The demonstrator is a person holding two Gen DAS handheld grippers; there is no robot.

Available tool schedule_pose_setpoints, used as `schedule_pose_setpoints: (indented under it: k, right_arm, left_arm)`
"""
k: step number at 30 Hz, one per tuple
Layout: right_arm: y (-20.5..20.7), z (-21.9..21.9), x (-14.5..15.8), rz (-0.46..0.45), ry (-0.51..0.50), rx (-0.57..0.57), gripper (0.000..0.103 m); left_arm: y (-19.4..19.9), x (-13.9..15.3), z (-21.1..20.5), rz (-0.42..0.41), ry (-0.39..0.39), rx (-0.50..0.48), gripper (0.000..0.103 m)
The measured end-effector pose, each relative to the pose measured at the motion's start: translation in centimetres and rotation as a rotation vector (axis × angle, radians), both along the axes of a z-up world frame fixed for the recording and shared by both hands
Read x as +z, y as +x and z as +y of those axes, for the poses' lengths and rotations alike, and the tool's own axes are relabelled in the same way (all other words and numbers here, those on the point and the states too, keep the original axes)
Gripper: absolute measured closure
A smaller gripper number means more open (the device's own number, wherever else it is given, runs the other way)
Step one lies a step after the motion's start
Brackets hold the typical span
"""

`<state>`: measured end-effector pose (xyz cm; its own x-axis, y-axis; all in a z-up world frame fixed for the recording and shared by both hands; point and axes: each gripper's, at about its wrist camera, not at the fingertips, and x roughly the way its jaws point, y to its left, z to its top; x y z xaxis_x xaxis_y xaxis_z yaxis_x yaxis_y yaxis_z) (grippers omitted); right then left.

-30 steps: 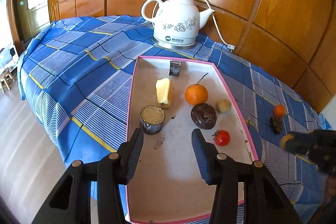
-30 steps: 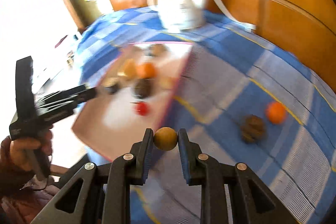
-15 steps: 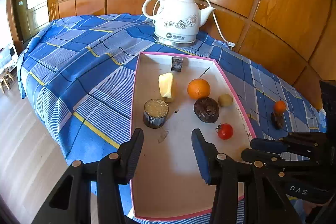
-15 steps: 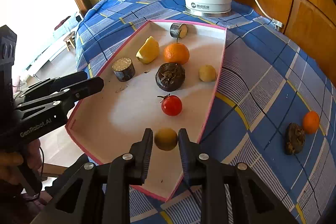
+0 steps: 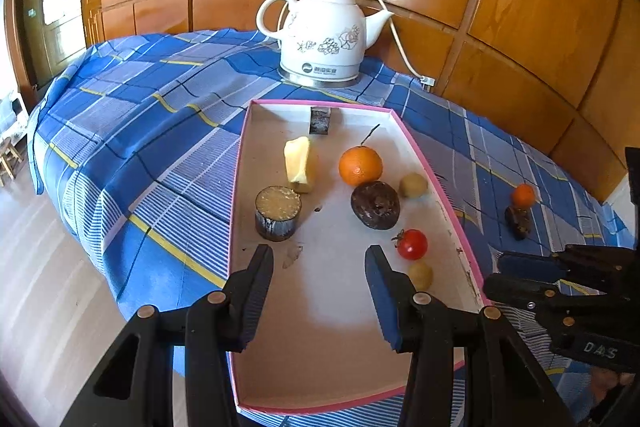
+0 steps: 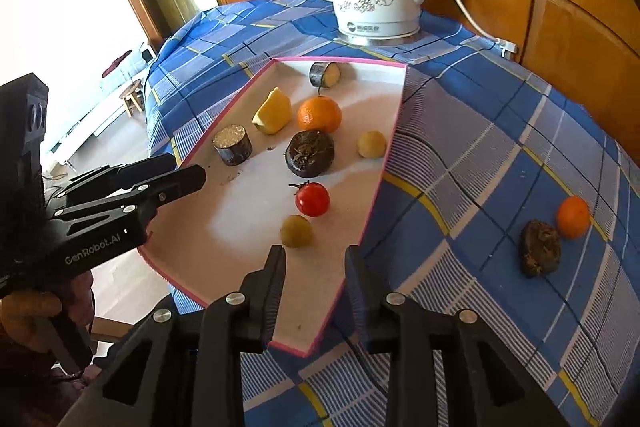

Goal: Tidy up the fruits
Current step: 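Carry the small yellow fruit into the tray and open the right tool, then move both tools back toward the loose orange and dark brown fruit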

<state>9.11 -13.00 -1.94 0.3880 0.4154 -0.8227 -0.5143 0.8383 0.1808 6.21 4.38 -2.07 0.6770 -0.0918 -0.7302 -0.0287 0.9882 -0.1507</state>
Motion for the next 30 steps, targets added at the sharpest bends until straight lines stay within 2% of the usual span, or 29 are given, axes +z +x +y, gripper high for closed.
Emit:
schedule_pose_setpoints:
  k: [17,30]
  right_arm:
    - [-0.3,-6.3,1.9,-0.045,-0.044,-0.106,0.072]
    - [0.7,-13.1,3.9,-0.097,-0.116,-0.227,0.072]
  left_arm:
    - [-0.7,0.8,-2.2,-0.024,0.040,-0.067,0.055]
    - [-0.6,1.1,-4.4,-0.025,0.075,-0.131,0.055]
